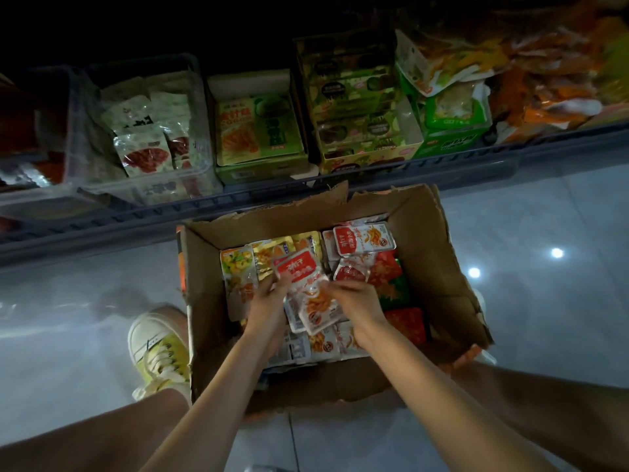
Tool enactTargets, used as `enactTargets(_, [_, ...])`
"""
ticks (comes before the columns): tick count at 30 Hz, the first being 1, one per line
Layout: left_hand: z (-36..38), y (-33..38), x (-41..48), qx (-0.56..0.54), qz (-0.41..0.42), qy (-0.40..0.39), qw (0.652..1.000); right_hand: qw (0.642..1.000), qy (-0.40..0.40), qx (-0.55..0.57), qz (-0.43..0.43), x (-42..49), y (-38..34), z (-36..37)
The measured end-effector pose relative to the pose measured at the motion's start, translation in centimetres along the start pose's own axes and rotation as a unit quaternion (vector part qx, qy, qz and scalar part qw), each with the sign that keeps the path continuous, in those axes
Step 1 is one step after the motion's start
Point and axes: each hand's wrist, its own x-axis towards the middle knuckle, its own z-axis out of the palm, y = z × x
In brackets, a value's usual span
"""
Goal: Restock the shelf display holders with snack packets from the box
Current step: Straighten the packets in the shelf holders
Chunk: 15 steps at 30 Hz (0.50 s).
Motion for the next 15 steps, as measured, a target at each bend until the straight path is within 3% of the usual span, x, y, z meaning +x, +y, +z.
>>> enactTargets(8, [0.0, -0.3, -0.4, -0.035, 0.009, -0.042, 0.998, 1.0, 0.018, -0.01, -0.007, 0.0, 1.2, 0.9])
enactTargets(12, [-0.1, -0.6, 0.2, -0.002, 0.033, -0.025, 0.999, 1.0, -0.001, -0.004, 0.009, 1.0, 0.7, 0.0])
enactTargets(15, [-0.2, -0.3, 1.0, -0.009, 0.021, 0.014, 1.0, 0.993, 0.109, 0.052, 0.019, 4.4, 0.1, -1.7])
